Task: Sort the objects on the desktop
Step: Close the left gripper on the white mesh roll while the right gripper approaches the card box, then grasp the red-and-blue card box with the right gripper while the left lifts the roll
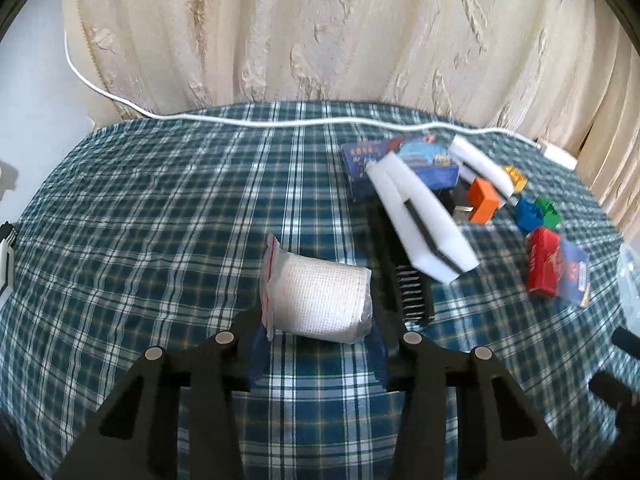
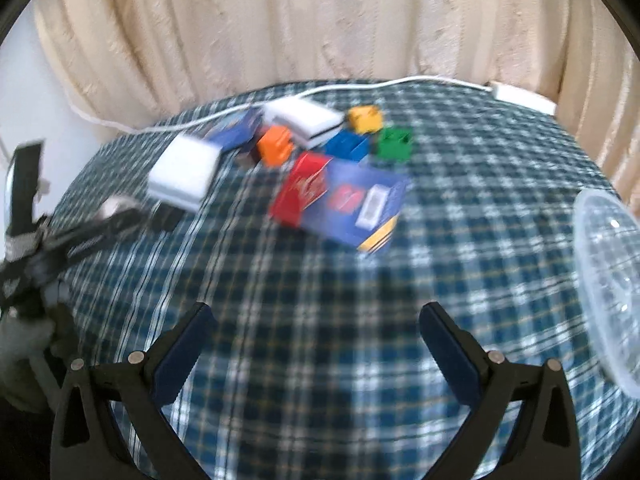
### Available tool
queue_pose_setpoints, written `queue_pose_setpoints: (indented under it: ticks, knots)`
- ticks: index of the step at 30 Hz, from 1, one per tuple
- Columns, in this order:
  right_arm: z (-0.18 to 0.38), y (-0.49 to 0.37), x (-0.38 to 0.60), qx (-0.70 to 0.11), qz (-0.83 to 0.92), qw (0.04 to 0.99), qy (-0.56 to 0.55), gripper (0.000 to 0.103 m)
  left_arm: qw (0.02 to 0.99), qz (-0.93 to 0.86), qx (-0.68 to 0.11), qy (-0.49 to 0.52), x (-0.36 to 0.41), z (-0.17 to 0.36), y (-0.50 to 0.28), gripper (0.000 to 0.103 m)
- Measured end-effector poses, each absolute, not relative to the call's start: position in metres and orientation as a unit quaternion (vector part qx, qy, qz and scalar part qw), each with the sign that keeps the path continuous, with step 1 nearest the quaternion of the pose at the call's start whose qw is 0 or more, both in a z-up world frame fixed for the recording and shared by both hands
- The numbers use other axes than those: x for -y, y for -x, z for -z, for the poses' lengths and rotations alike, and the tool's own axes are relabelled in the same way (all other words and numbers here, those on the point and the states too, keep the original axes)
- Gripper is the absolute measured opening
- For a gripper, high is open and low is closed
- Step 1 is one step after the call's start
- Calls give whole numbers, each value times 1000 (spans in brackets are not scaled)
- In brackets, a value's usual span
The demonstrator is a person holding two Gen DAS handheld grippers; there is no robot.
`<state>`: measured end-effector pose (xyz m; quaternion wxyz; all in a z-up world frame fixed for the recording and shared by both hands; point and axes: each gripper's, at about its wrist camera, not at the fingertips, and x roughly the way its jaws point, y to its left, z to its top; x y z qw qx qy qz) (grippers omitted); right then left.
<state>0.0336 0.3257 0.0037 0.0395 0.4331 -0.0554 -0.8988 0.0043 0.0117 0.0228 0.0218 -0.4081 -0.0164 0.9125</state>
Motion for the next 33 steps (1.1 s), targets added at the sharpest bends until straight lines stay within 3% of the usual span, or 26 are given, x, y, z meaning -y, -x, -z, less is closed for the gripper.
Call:
queue_pose_setpoints:
  ticks: [8, 21, 33]
  knots:
    - [-20, -2, -337, 39, 906, 22, -421, 103, 44, -921, 19, 388, -44, -25, -19, 45]
    - [-12, 53, -337, -11, 907, 95, -411, 103, 73, -917, -8, 391, -96, -5, 4, 45]
    - [0, 22, -317, 3, 876, 188, -444, 103, 83, -915, -12, 395, -151, 22, 45, 45]
